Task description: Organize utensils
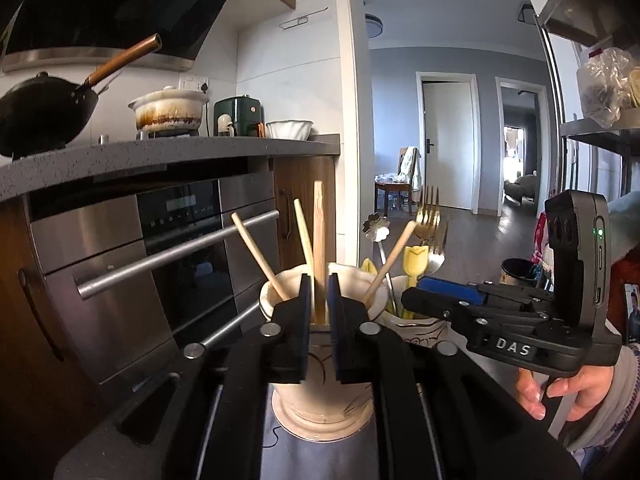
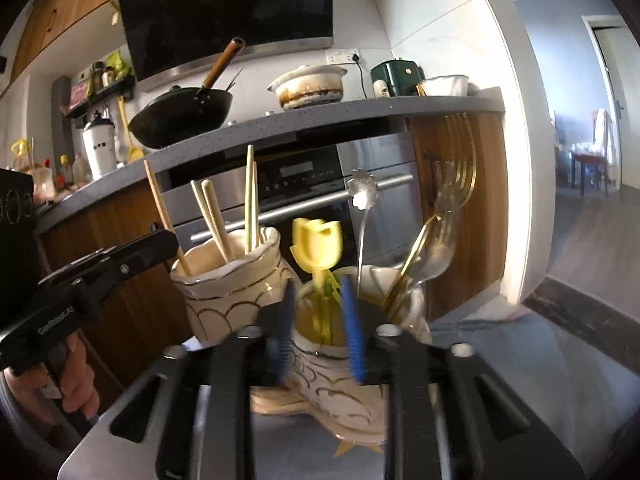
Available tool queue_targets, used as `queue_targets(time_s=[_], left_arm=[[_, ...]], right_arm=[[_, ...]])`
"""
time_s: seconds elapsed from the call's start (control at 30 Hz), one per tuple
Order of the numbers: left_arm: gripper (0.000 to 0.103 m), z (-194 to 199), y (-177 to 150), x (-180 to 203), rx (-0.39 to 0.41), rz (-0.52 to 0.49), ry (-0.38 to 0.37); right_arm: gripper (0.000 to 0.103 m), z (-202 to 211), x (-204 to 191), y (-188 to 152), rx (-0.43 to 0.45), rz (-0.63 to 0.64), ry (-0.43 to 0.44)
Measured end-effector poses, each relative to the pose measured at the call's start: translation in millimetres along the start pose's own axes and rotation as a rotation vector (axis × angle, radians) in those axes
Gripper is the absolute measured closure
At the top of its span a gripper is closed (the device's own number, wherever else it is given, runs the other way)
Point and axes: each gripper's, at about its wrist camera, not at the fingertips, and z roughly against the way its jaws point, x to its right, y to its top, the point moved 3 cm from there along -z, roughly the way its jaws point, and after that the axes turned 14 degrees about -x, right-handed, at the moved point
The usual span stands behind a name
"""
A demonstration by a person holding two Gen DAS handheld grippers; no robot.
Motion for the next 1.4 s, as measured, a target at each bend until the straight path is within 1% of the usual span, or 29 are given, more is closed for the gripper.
queue_targets(time_s=[0.03,0.07,0.13,0.2,0.23,0.27,0.3,0.33,0.37,0.4,0.47,0.53,0.6,0.7,0.83,0.9,1.0,1.4], left_arm=[[0.07,4,0,1,0.005,-0.001,0.011],[0.057,8,-2,1,0.012,0.002,0.017],[0.056,14,-6,0,0.014,0.007,0.011],[0.053,17,-13,0,-0.002,0.009,0.015],[0.048,18,-19,0,-0.01,0.009,0.018],[0.043,20,-24,0,-0.016,0.007,0.023],[0.041,22,-29,1,-0.02,0.004,0.028],[0.039,24,-36,1,-0.027,0.006,0.029],[0.035,26,-40,2,-0.032,0.008,0.025],[0.031,27,-45,2,-0.037,0.01,0.02],[0.022,28,-56,3,-0.039,0.01,0.02],[0.02,26,-63,3,-0.045,0.009,0.033],[0.019,24,-67,1,-0.049,0.025,0.028],[0.015,23,-69,-3,-0.05,0.045,0.033],[0.011,22,-72,-6,-0.052,0.063,0.024],[0.011,19,-74,-7,-0.063,0.073,0.02],[0.011,15,-74,-7,-0.083,0.072,0.034],[0.011,17,-75,-4,-0.071,0.058,0.045]], right_arm=[[0.062,5,0,-2,0.004,-0.003,-0.006],[0.058,9,1,-3,0.006,-0.006,-0.013],[0.05,19,2,-8,0.002,-0.015,-0.036],[0.033,29,3,-15,-0.011,-0.016,-0.057],[0.03,34,3,-20,-0.023,-0.007,-0.073],[0.023,37,2,-22,-0.031,0.003,-0.086],[0.017,43,2,-27,-0.041,0.021,-0.109],[0.015,47,3,-31,-0.046,0.031,-0.126],[0.011,52,3,-36,-0.05,0.039,-0.149],[0.01,54,5,-39,-0.05,0.041,-0.159],[0.009,58,8,-49,-0.044,0.043,-0.187],[0.009,58,10,-55,-0.047,0.046,-0.208],[0.009,57,10,-61,-0.04,0.061,-0.231],[0.009,59,8,-62,-0.018,0.075,-0.228],[0.009,57,4,-61,-0.021,0.096,-0.238],[0.009,58,2,-61,-0.016,0.1,-0.242],[0.009,62,3,-62,0.001,0.099,-0.242],[0.008,63,5,-62,0.005,0.097,-0.241]])
